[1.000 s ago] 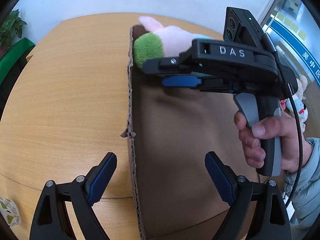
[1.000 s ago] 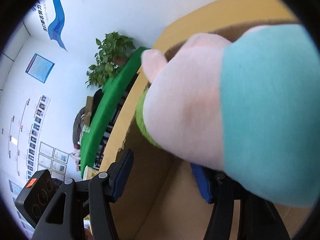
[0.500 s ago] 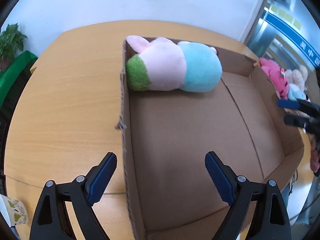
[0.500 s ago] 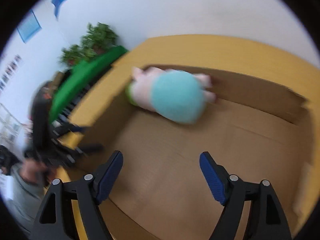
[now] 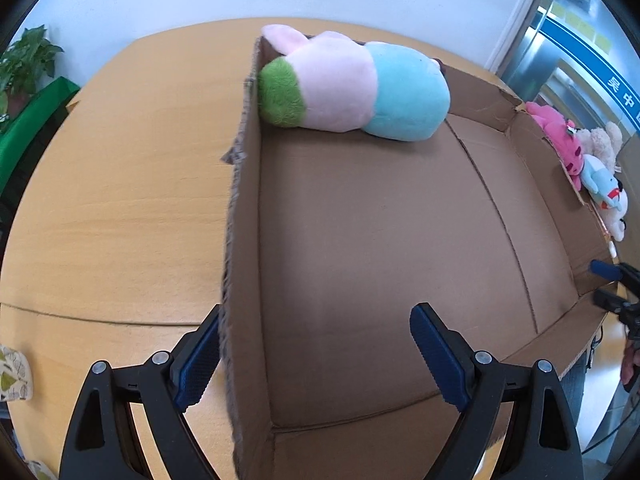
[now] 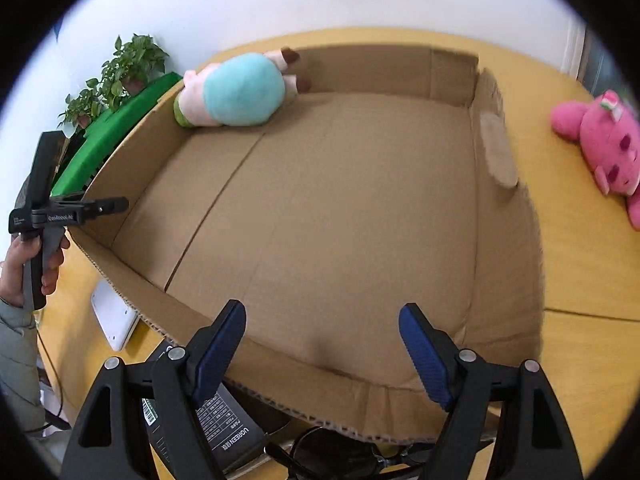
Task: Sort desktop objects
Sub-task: 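Move both grippers to the black product box and grasp it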
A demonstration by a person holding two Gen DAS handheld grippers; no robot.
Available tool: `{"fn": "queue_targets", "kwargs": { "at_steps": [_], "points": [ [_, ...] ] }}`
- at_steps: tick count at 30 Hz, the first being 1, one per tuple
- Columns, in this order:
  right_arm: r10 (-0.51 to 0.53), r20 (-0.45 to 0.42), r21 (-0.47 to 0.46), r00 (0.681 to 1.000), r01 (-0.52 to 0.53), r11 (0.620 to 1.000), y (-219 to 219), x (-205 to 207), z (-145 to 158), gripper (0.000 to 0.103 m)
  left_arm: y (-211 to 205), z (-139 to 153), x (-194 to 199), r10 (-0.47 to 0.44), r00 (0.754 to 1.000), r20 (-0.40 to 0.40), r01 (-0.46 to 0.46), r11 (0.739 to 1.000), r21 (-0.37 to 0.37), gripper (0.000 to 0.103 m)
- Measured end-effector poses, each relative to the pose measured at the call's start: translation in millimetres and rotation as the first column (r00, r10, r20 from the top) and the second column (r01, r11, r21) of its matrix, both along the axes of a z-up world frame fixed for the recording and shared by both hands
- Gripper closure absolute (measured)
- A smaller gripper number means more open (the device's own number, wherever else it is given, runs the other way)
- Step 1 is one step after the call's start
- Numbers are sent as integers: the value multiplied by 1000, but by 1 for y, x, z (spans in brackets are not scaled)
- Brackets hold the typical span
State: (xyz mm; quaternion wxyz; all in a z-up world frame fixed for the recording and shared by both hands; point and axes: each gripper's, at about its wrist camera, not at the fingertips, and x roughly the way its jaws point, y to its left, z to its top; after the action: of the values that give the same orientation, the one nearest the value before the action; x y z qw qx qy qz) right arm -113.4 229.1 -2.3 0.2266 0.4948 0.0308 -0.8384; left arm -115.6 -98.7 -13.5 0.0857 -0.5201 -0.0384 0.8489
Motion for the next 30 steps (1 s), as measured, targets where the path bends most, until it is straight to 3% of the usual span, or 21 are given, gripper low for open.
{"fn": "queue_targets", "kwargs": {
  "at_steps": [4, 7, 11, 16, 18, 21, 25, 30],
  "points": [
    [43, -124, -65, 991, -51, 997, -4, 19, 40, 24, -6, 27, 22, 27, 995, -95, -26, 999, 20, 13],
    [110, -166, -94, 980, -127, 988, -9, 47, 54, 24, -4, 60, 48, 20, 979, -202, -14, 999, 31, 13],
    [236, -159, -111, 959, -255, 960, -19, 94, 47, 24, 23, 88, 91, -39, 945, -326, 41, 999, 1, 9],
    [321, -124, -170, 939, -339, 925, -36, 146, 13, 24, 73, 83, 130, -148, 914, -378, 164, 986, 9, 7],
    [310, -93, -149, 946, -321, 935, -43, 153, -7, 23, 96, 76, 130, -184, 910, -372, 196, 981, -6, 7],
    [271, -165, -156, 948, -296, 942, -43, 160, -10, 23, 119, 61, 136, -203, 911, -358, 216, 976, -5, 7],
    [192, -176, -148, 965, -219, 964, -30, 164, -15, 23, 138, 41, 133, -242, 923, -299, 280, 955, 94, 7],
    [183, -143, -99, 973, -198, 975, -30, 163, -32, 23, 163, 8, 118, -314, 935, -165, 344, 917, 203, 7]
  ]
}}
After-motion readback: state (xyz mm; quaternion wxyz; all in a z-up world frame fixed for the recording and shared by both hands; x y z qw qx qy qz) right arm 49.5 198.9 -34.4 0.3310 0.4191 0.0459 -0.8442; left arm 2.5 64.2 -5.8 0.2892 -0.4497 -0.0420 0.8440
